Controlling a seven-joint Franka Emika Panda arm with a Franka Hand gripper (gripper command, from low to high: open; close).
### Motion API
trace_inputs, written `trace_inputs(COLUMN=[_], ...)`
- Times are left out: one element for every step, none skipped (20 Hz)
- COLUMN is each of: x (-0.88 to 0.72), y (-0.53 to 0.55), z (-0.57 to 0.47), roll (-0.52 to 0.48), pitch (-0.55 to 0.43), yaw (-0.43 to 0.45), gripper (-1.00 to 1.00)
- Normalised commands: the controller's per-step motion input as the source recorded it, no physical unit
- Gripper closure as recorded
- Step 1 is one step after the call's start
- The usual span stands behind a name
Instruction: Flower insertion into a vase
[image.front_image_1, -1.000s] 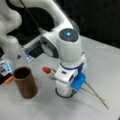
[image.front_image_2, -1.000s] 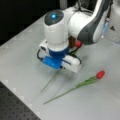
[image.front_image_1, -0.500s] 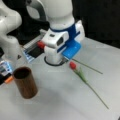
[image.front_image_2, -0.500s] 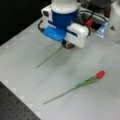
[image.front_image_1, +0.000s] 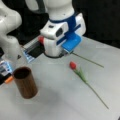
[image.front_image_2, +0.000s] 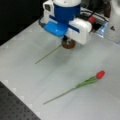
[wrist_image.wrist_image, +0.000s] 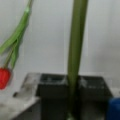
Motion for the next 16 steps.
trace_inputs(x=[0.07,0.08,0.08,0.08,0.09,0.1,0.1,0.11,0.11,0.11,0.1,0.1,0.1,0.1,0.1,0.11], y=[0.05,0.05,0.04,0.04,0.03,0.01,0.0,-0.02,-0.04,-0.06,-0.09,-0.09,-0.11,-0.12,-0.13,-0.15], z=[0.38,0.4,0.41,0.41,0.4,0.37,0.34,0.3,0.26,0.23,0.23,0.22,0.19,0.17,0.14,0.09], roll=[-0.248,-0.255,-0.25,-0.243,-0.232,-0.217,-0.202,-0.185,-0.179,-0.173,-0.178,-0.177,-0.171,-0.167,-0.157,-0.148], pitch=[0.147,0.166,0.178,0.19,0.194,0.197,0.2,0.2,0.206,0.211,0.22,0.221,0.212,0.206,0.194,0.178], yaw=[0.111,0.124,0.121,0.121,0.119,0.119,0.115,0.11,0.101,0.095,0.094,0.093,0.102,0.104,0.11,0.116], gripper=[1.0,1.0,1.0,1.0,1.0,1.0,1.0,1.0,1.0,1.0,1.0,1.0,1.0,1.0,1.0,1.0])
